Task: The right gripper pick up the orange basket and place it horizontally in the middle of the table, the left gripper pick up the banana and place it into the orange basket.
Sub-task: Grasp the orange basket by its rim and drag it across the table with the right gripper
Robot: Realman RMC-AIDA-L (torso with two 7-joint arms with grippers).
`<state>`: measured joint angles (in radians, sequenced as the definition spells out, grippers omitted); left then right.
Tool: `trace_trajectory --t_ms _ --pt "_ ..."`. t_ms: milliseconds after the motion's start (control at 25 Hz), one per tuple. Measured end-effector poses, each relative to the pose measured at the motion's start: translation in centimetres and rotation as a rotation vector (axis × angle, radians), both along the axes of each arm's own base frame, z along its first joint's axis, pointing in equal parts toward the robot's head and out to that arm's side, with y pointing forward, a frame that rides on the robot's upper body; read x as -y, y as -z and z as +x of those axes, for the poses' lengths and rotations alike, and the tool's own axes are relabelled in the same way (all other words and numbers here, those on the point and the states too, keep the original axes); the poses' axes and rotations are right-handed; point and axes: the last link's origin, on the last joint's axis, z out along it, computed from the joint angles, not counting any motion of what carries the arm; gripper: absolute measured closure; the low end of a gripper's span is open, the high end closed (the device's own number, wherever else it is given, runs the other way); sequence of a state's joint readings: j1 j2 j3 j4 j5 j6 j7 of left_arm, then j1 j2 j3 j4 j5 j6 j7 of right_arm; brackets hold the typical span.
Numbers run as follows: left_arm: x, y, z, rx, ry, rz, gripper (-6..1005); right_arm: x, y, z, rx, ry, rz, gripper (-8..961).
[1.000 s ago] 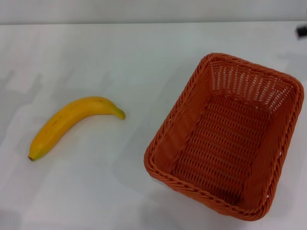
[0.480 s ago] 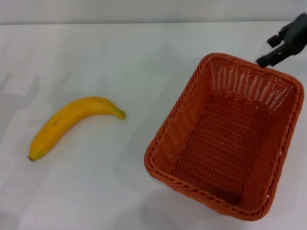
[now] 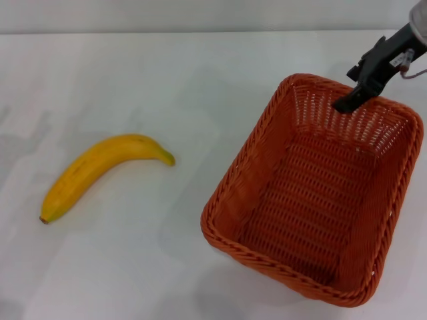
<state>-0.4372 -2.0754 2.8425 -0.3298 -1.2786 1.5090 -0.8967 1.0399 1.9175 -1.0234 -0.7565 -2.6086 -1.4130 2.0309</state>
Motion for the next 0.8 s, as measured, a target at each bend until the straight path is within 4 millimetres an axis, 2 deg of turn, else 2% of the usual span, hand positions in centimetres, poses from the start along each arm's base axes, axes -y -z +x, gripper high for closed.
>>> trace_trajectory --t_ms 320,560,800 --pt "0.0 0.3 0.1 0.006 0.004 -0.007 121 -0.3 1.7 1.8 0.093 -0.012 0.011 171" --pt "0.0 0.5 0.2 0.015 0.008 -0.007 121 0.3 2.3 1.8 0.119 -0.018 -0.045 171" --pt "-0.1 0.6 0.3 0.009 0.012 -0.006 121 0.5 2.4 1.3 0.149 -0.028 -0.085 295"
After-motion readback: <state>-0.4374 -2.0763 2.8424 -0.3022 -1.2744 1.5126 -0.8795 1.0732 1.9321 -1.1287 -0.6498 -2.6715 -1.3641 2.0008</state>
